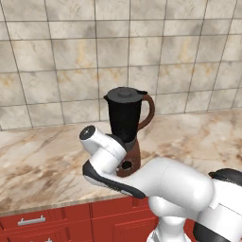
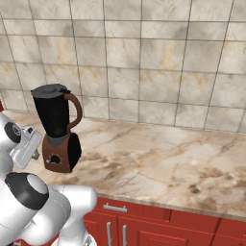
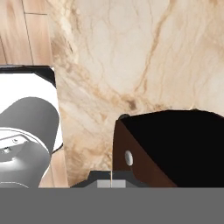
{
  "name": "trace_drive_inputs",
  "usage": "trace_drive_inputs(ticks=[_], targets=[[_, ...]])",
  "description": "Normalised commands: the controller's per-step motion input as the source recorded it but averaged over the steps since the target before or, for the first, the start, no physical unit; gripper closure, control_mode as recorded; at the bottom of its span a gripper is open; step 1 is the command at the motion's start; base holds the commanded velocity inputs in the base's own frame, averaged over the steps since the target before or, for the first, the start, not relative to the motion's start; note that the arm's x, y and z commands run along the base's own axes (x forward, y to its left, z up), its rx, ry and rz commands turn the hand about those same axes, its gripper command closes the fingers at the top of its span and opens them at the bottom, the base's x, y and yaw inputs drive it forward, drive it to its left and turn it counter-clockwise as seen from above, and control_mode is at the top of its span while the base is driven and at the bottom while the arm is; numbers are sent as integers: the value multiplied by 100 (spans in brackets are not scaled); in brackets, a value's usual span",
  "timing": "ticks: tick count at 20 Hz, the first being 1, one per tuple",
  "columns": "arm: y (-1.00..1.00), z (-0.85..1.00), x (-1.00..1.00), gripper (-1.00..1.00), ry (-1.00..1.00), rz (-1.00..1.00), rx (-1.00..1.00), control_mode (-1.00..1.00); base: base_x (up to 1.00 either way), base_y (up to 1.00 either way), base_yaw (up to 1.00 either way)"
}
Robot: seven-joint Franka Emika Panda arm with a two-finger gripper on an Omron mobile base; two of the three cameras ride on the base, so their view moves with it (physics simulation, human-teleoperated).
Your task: Grab the garlic and lime from the fridge, place them in the blender, close the lid, and turn on the blender to create a marinade.
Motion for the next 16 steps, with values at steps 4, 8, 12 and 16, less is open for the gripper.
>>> trace_drive_inputs(ticks=[4,8,12,16], targets=[[0,0,0,100,0,0,0,-100,0,0,0],[0,0,0,100,0,0,0,-100,0,0,0],[0,0,0,100,0,0,0,-100,0,0,0],[0,0,0,100,0,0,0,-100,0,0,0]])
